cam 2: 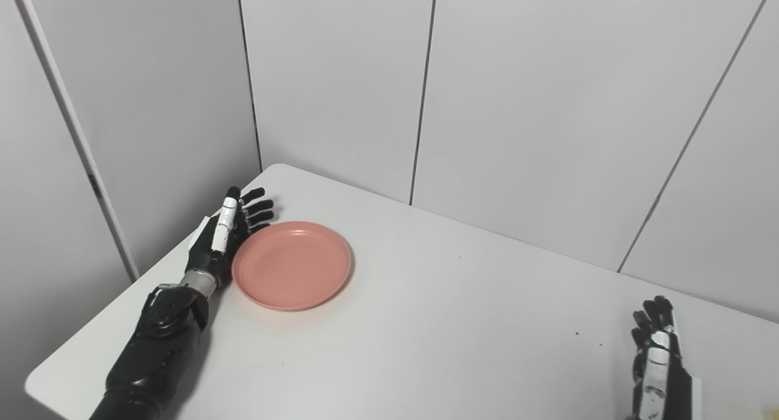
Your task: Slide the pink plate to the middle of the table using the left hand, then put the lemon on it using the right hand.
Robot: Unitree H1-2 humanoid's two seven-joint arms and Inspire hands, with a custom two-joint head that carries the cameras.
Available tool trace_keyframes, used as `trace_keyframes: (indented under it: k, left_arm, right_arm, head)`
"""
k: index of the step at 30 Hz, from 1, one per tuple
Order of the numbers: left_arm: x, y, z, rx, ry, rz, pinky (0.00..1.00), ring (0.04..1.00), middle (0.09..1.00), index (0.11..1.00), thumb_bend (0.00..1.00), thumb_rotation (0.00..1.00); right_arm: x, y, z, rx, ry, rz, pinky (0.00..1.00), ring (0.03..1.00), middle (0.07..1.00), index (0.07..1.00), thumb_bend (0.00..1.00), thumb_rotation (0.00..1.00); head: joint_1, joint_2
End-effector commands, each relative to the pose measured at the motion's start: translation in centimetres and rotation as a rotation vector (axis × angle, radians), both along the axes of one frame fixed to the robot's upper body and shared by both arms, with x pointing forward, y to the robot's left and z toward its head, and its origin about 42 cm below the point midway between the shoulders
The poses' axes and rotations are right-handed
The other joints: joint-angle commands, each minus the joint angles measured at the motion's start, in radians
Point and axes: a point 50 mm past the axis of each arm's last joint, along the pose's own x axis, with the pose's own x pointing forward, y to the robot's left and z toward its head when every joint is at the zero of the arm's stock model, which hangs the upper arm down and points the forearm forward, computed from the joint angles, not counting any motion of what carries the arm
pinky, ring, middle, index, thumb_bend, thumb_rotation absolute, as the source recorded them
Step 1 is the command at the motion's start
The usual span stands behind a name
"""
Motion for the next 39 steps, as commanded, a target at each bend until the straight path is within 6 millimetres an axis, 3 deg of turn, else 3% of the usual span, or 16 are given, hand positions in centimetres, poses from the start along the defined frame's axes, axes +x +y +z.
trace_keyframes:
  k: [1,6,14,20,25,33,39]
  left_arm:
    - [1.1,-1.5,1.2,0.009,-0.022,-0.064,0.8,0.811,0.809,0.817,0.78,1.0]
    - [1.4,-2.6,1.0,0.001,-0.013,-0.103,0.82,0.824,0.818,0.822,0.72,1.0]
    - [1.9,-4.4,1.0,-0.011,-0.001,-0.152,0.81,0.816,0.809,0.807,0.78,1.0]
    - [2.6,-6.8,0.9,-0.021,0.002,-0.199,0.83,0.835,0.831,0.828,0.72,1.0]
    - [3.2,-9.0,0.5,-0.082,-0.015,-0.25,0.86,0.857,0.851,0.847,0.74,1.0]
    - [3.7,-12.3,-0.1,-0.009,0.016,-0.32,0.88,0.872,0.862,0.861,0.74,1.0]
    - [3.6,-15.1,-0.2,0.036,0.026,-0.393,0.89,0.889,0.877,0.871,0.75,1.0]
  right_arm:
    - [-1.5,-0.2,-2.4,0.006,0.075,-0.005,0.98,0.944,0.946,0.944,0.58,0.95]
    - [-1.6,-0.1,-2.1,0.006,0.075,-0.002,0.98,0.942,0.945,0.942,0.59,0.95]
    - [-1.7,0.0,-2.1,0.005,0.068,-0.002,0.97,0.939,0.942,0.941,0.58,0.96]
    - [-1.7,0.1,-2.1,0.004,0.063,0.001,0.97,0.939,0.946,0.945,0.6,0.95]
    - [-1.7,0.1,-2.4,-0.007,0.059,-0.004,0.96,0.933,0.94,0.942,0.62,0.94]
    - [-1.5,0.2,-2.8,-0.023,0.052,-0.006,0.95,0.922,0.933,0.933,0.65,0.92]
    - [-1.5,0.5,-2.9,-0.028,0.046,-0.007,0.95,0.924,0.931,0.931,0.65,0.94]
  head:
    - [-0.001,0.001]
    - [-0.002,0.002]
    - [-0.01,0.007]
    - [-0.038,0.017]
    - [-0.059,0.025]
    - [-0.074,0.03]
    - [-0.129,0.042]
